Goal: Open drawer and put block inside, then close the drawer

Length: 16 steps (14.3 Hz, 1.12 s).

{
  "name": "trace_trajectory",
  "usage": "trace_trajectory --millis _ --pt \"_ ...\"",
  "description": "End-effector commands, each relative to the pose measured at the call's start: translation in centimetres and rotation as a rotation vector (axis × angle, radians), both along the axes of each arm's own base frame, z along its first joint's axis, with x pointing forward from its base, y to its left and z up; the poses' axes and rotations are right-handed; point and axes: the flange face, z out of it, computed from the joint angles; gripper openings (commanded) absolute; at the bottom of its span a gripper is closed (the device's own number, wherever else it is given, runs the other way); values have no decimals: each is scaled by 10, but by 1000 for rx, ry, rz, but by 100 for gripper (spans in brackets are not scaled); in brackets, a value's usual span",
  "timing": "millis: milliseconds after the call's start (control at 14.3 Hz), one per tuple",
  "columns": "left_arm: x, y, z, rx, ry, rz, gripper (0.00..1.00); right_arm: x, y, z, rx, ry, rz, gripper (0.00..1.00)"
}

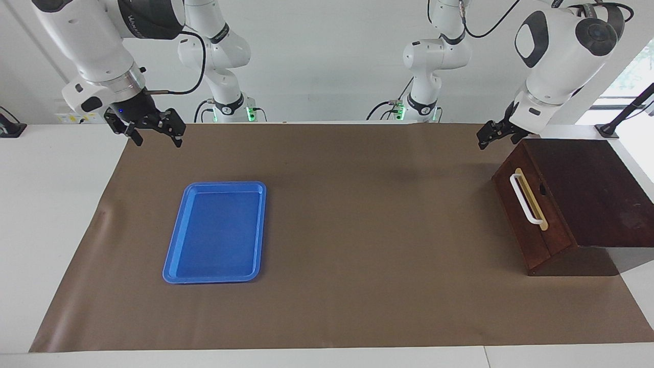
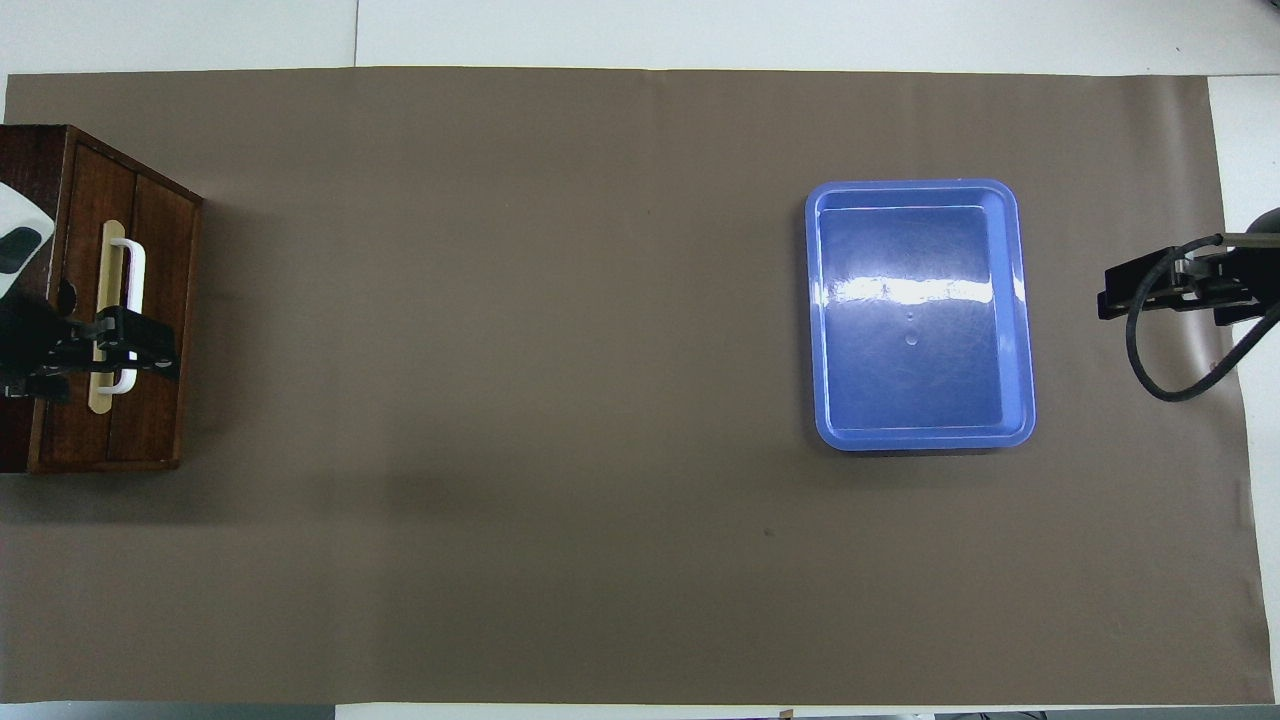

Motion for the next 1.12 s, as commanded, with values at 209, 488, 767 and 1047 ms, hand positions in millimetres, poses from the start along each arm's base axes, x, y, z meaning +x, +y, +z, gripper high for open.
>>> trace_trajectory --millis 209,488,767,1047 --pt "6 -8 40 -31 8 -49 100 0 -2 -1 -5 8 17 100" --pt "-3 -7 35 -44 8 -126 100 0 -2 -1 -5 8 17 100" --pt "7 1 44 -42 -74 -115 100 0 -2 -1 -5 8 17 100" --pt "9 0 42 -43 -83 -115 100 0 -2 -1 -5 8 17 100"
